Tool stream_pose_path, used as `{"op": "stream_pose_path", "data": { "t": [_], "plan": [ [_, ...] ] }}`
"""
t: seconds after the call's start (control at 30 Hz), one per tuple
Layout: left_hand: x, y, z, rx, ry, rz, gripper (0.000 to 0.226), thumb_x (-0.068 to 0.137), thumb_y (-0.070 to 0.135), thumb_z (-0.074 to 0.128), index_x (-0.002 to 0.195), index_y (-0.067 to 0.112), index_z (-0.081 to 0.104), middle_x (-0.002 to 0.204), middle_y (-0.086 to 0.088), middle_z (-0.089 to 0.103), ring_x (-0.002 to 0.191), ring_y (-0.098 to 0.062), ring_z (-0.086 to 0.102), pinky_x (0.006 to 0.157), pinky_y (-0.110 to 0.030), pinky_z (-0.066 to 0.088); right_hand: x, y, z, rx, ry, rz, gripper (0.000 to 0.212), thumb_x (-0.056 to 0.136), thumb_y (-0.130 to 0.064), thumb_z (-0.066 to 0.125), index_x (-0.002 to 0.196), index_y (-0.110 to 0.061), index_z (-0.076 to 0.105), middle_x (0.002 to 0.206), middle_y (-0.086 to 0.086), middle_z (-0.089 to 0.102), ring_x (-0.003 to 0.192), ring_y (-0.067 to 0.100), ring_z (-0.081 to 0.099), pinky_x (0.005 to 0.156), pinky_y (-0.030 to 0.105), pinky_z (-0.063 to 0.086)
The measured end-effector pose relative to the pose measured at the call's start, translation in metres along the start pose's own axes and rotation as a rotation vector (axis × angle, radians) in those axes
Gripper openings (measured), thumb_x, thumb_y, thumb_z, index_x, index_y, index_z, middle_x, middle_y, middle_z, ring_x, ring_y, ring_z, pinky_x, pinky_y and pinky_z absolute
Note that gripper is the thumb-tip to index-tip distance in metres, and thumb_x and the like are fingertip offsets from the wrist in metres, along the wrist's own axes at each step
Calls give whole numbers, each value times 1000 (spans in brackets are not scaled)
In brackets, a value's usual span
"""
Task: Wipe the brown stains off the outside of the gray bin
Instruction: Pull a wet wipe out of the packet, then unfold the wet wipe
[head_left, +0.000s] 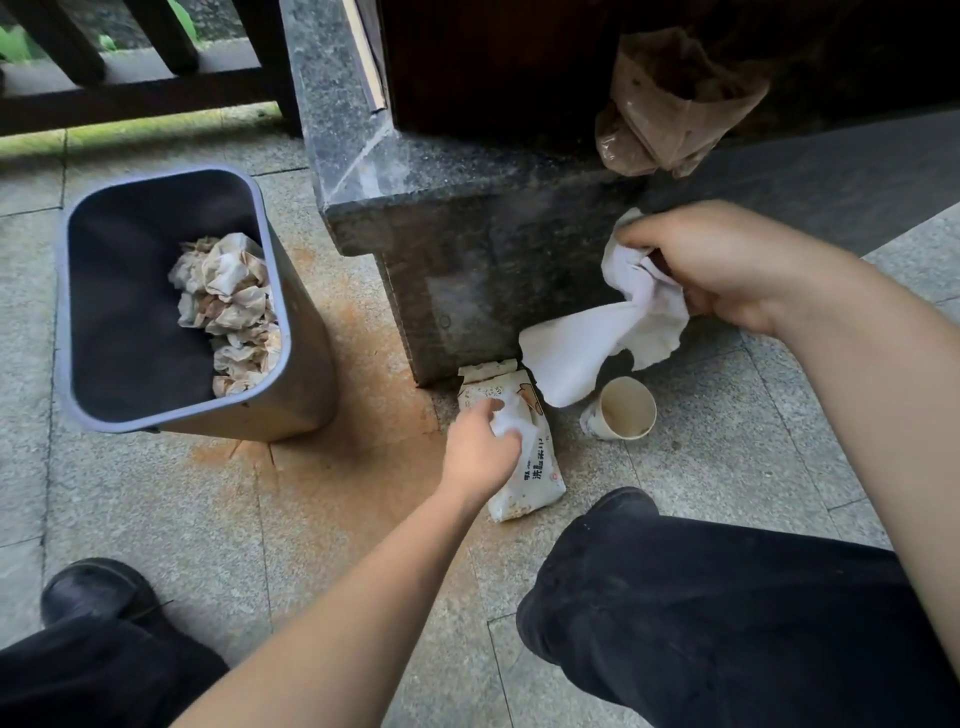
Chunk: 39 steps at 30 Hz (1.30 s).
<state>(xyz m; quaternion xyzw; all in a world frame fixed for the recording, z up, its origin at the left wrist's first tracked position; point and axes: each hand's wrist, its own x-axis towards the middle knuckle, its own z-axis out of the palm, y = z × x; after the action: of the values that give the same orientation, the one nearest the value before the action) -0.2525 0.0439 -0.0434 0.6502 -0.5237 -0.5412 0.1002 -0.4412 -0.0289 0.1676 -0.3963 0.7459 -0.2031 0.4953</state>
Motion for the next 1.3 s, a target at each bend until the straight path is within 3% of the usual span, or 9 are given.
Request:
{"op": "stream_pose_path", "data": {
  "t": [0.07, 0.13, 0.27, 0.4, 0.6, 0.73, 0.93, 1.13, 1.3],
  "plan": [
    [-14, 20, -2, -806, -196, -295, 49, 95, 43, 59, 125, 6, 59, 131, -16, 63, 113, -30, 63, 102, -47, 49, -5, -4, 0, 198, -172, -49, 17, 92, -18, 52, 76, -21, 55, 69, -1, 54, 62, 13, 55, 60, 29, 45],
    [-32, 31, -8, -1445, -485, -386, 75, 89, 59, 62, 127, -5, 59, 129, -28, 61, 115, -44, 62, 106, -52, 45, -10, -8, -1, 363, -350, -103, 17, 95, -17, 48, 79, -22, 52, 73, 0, 52, 63, 13, 55, 58, 28, 47],
    [-63, 44, -37, -1907, -608, -182, 71, 89, 47, 71, 136, -4, 56, 141, -25, 53, 125, -42, 55, 106, -49, 43, -18, -11, -2, 513, -444, -121, 26, 98, -21, 47, 75, -22, 58, 70, -2, 61, 62, 13, 64, 56, 25, 53],
    [-80, 42, -82, -1776, -257, -17, 54, 97, 23, 60, 143, -2, 45, 138, -24, 56, 128, -42, 53, 114, -55, 32, -37, 0, 8, 523, -392, -67, 23, 99, -27, 49, 87, -14, 64, 80, 6, 69, 71, 18, 70, 58, 31, 57],
    [-132, 57, -168, -1525, -122, 188, 46, 99, 15, 52, 140, -8, 46, 137, -29, 55, 128, -41, 53, 109, -56, 38, -94, 11, 51, 581, -469, -11, 38, 80, -29, 72, 114, -12, 74, 113, 11, 74, 101, 24, 72, 69, 35, 60],
    [-176, 65, -211, -1338, -186, 331, 31, 97, 19, 60, 122, 4, 69, 118, -20, 68, 114, -35, 63, 102, -51, 47, -127, 21, 76, 615, -676, -69, 51, 80, -35, 75, 125, -13, 67, 116, 10, 71, 97, 25, 70, 76, 38, 58],
    [-217, 83, -237, -1087, -373, 495, 42, 96, 11, 61, 136, 1, 57, 120, -17, 67, 102, -33, 68, 88, -45, 53, -143, 15, 96, 585, -1029, -181, 60, 92, -44, 62, 143, -15, 51, 129, 15, 57, 106, 28, 59, 89, 47, 47],
    [-232, 90, -236, -926, -528, 524, 36, 99, 6, 55, 135, 3, 58, 129, -19, 63, 108, -35, 66, 88, -46, 53, -145, 0, 110, 543, -1215, -275, 54, 94, -30, 61, 144, -16, 48, 131, 9, 62, 118, 26, 60, 99, 42, 49],
    [-239, 95, -246, -770, -533, 500, 37, 99, 11, 55, 135, 2, 56, 130, -20, 62, 105, -33, 67, 87, -44, 53, -144, -11, 114, 314, -1149, -419, 50, 88, -14, 66, 137, -11, 56, 133, 11, 61, 126, 31, 56, 103, 37, 47]
  ]
}}
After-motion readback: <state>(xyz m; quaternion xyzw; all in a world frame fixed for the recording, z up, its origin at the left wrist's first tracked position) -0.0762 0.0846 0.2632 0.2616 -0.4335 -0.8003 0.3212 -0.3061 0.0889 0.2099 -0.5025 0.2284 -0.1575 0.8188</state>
